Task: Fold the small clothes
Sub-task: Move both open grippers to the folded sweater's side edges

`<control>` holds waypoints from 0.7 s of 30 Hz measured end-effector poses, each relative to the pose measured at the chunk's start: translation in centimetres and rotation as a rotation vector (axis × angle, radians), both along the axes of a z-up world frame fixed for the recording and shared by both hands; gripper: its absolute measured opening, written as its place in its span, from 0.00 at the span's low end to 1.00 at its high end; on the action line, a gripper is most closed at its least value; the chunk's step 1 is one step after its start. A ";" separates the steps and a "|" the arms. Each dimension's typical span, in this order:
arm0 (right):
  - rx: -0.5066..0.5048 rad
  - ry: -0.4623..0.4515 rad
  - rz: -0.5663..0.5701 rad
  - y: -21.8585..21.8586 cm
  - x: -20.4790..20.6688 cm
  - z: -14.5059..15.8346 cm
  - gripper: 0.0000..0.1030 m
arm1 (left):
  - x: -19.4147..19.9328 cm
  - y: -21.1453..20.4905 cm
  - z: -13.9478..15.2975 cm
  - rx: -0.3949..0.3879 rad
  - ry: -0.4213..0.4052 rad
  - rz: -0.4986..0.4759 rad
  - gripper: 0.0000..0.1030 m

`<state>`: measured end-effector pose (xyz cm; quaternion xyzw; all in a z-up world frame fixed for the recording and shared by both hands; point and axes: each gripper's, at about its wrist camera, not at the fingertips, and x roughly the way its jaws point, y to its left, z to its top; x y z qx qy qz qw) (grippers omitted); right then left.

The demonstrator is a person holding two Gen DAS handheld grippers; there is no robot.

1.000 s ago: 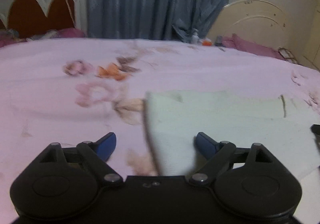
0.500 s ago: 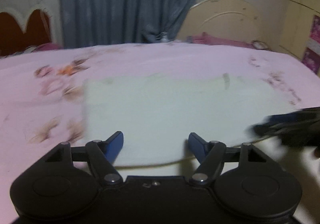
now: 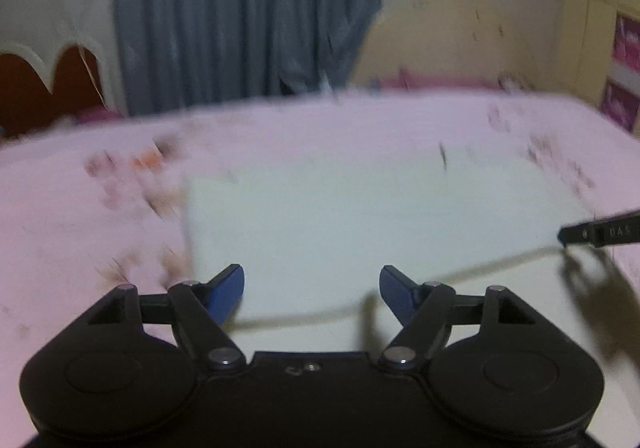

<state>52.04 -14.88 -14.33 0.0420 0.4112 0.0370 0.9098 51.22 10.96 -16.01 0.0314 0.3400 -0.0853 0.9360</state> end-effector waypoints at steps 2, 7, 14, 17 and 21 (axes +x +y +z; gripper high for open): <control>-0.037 0.002 0.011 0.4 0.0 -0.4 0.30 | 0.1 -0.3 -1.3 0.049 0.012 -0.015 0.71; -0.127 -0.026 0.053 1.8 -1.3 1.1 0.31 | -1.4 -0.5 0.0 0.085 -0.002 -0.031 0.73; -0.175 -0.093 0.130 3.0 -4.1 3.3 0.31 | -4.6 0.0 1.5 0.120 -0.062 0.002 0.84; -0.163 -0.125 0.149 2.4 -6.4 4.3 0.63 | -7.0 0.4 1.8 0.104 -0.037 -0.005 0.82; -0.012 -0.093 0.158 -1.2 -10.6 4.6 0.68 | -11.9 1.5 1.8 0.059 0.028 -0.009 0.61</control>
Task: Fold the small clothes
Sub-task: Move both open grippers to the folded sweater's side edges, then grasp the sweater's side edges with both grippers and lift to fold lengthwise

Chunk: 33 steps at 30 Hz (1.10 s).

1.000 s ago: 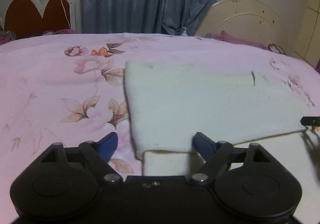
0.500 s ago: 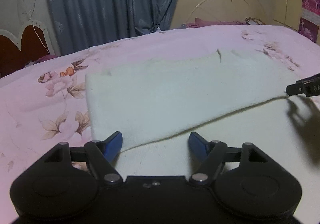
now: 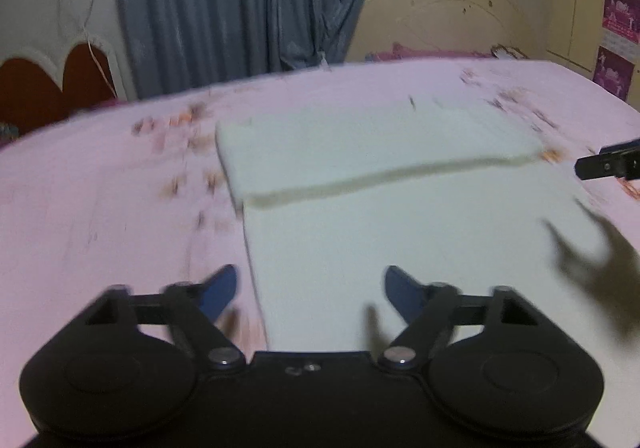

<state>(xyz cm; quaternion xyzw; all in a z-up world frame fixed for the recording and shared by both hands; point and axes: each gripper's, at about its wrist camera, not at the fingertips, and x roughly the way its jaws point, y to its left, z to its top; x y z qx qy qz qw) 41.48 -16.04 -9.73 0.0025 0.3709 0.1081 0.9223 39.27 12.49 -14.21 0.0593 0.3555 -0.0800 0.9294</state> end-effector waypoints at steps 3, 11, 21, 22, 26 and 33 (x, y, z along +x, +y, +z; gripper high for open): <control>0.143 0.086 -0.017 -4.0 -4.2 -1.1 0.50 | -4.3 1.0 -0.3 -0.036 0.057 0.024 0.58; 0.353 0.248 -0.094 -11.4 -16.5 -4.9 0.45 | -15.0 3.3 -1.9 -0.198 0.172 0.059 0.54; 0.597 0.300 -0.072 -12.6 -21.9 -5.5 0.42 | -20.7 5.6 -3.4 -0.506 0.195 0.132 0.46; 0.611 0.305 -0.066 -12.7 -21.9 -5.5 0.35 | -20.7 6.0 -3.6 -0.546 0.197 0.145 0.46; 0.721 0.327 -0.073 -13.5 -20.9 -7.0 0.29 | -19.5 7.5 -5.0 -0.722 0.219 0.194 0.44; 0.835 0.320 -0.036 -13.8 -19.9 -7.1 0.04 | -18.6 6.6 -5.4 -0.739 0.244 0.144 0.03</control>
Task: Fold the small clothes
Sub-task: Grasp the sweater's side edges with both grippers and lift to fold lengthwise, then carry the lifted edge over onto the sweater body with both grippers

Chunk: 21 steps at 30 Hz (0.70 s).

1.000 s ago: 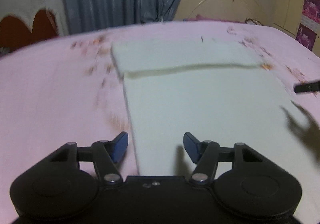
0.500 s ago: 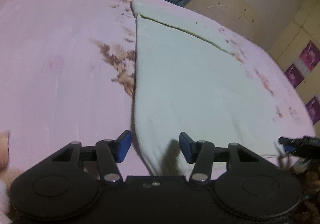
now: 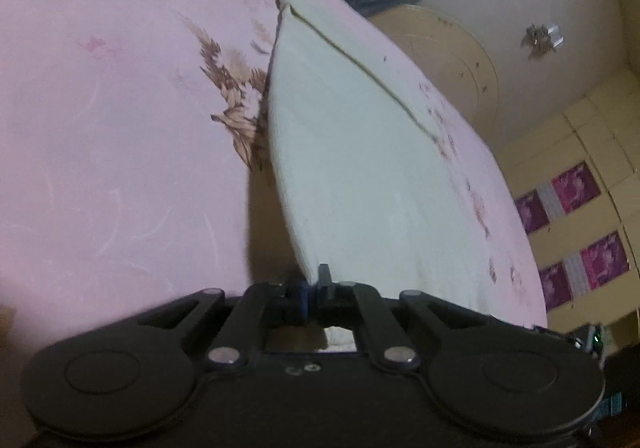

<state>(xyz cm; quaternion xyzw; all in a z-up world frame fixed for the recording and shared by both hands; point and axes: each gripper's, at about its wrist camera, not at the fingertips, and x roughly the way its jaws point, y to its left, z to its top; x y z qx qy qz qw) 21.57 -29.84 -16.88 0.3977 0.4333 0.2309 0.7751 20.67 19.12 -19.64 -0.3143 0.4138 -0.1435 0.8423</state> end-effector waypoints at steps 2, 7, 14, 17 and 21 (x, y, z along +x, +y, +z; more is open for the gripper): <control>-0.001 -0.051 0.011 -0.2 -0.5 0.9 0.04 | -0.4 0.0 -0.6 0.015 -0.001 0.027 0.03; -0.137 -0.018 0.032 0.1 1.0 0.9 0.04 | 0.3 -0.1 -0.4 -0.003 -0.032 0.048 0.03; -0.125 -0.193 -0.024 -0.7 5.2 6.5 0.03 | 2.9 0.7 4.2 -0.015 -0.171 0.115 0.03; -0.133 -0.257 -0.038 -0.2 8.5 9.0 0.03 | 6.9 0.9 5.9 -0.019 -0.218 0.134 0.03; -0.134 -0.275 -0.077 0.4 15.9 11.5 0.03 | 14.2 1.6 7.6 -0.032 -0.251 0.136 0.03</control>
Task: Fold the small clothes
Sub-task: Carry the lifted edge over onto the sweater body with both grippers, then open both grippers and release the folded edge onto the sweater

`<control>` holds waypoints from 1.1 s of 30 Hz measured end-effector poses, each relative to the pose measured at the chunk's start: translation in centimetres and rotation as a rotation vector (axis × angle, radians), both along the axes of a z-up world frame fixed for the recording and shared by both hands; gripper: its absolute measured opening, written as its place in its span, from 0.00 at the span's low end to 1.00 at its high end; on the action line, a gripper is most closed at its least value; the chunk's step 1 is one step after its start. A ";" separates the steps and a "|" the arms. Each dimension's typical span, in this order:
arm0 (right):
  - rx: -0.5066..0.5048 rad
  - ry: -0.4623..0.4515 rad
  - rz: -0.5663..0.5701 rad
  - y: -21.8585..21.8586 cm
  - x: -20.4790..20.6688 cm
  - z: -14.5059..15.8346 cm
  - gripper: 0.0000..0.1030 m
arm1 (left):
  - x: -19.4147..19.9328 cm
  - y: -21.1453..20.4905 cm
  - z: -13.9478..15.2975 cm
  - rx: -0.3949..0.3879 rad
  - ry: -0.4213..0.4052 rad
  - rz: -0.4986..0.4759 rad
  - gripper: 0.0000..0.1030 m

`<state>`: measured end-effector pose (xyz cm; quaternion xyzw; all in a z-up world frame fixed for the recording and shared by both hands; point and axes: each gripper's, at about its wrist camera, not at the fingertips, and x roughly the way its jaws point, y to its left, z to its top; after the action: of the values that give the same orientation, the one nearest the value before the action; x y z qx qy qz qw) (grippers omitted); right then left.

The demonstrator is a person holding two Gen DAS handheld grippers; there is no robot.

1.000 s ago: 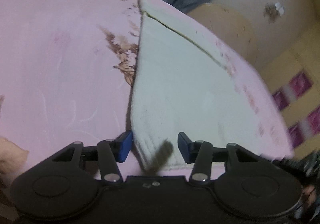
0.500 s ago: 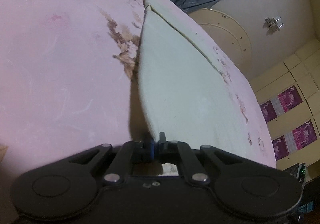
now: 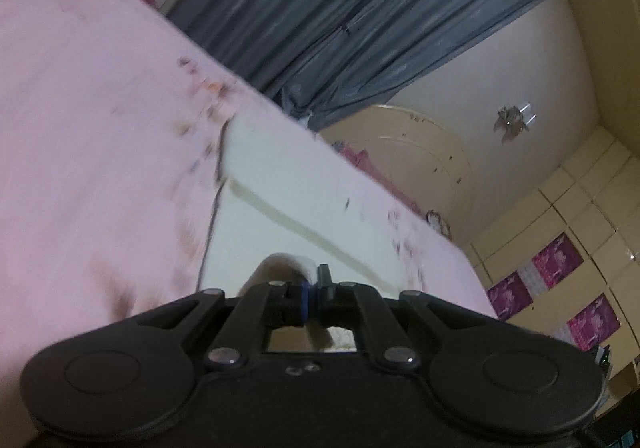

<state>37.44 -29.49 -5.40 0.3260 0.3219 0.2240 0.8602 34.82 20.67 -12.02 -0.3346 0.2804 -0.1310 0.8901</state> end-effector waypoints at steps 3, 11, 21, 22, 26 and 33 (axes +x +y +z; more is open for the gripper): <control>-0.027 0.042 -0.040 0.7 6.6 -0.4 0.03 | 7.0 0.2 0.0 0.020 0.007 -0.016 0.03; -0.027 0.194 -0.085 1.3 20.4 -5.2 0.03 | 20.0 0.9 -4.0 0.029 0.125 -0.036 0.03; -0.147 0.173 -0.152 1.4 26.9 -8.4 0.57 | 26.2 2.0 -6.0 0.005 0.051 -0.027 0.51; -0.151 0.112 -0.176 1.1 26.4 -8.0 0.78 | 26.1 2.1 -5.6 0.024 0.032 -0.025 0.51; -0.136 0.080 -0.158 -0.2 26.7 -8.3 0.76 | 26.7 1.5 -5.0 0.154 0.024 -0.088 0.46; -0.366 0.101 0.010 3.7 27.7 -9.7 0.34 | 28.1 -3.0 -5.5 0.488 0.088 -0.227 0.23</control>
<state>65.11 -25.77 -15.13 0.1734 0.4016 0.1495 0.8867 62.95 17.71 -17.53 -0.0819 0.3779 -0.1439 0.9109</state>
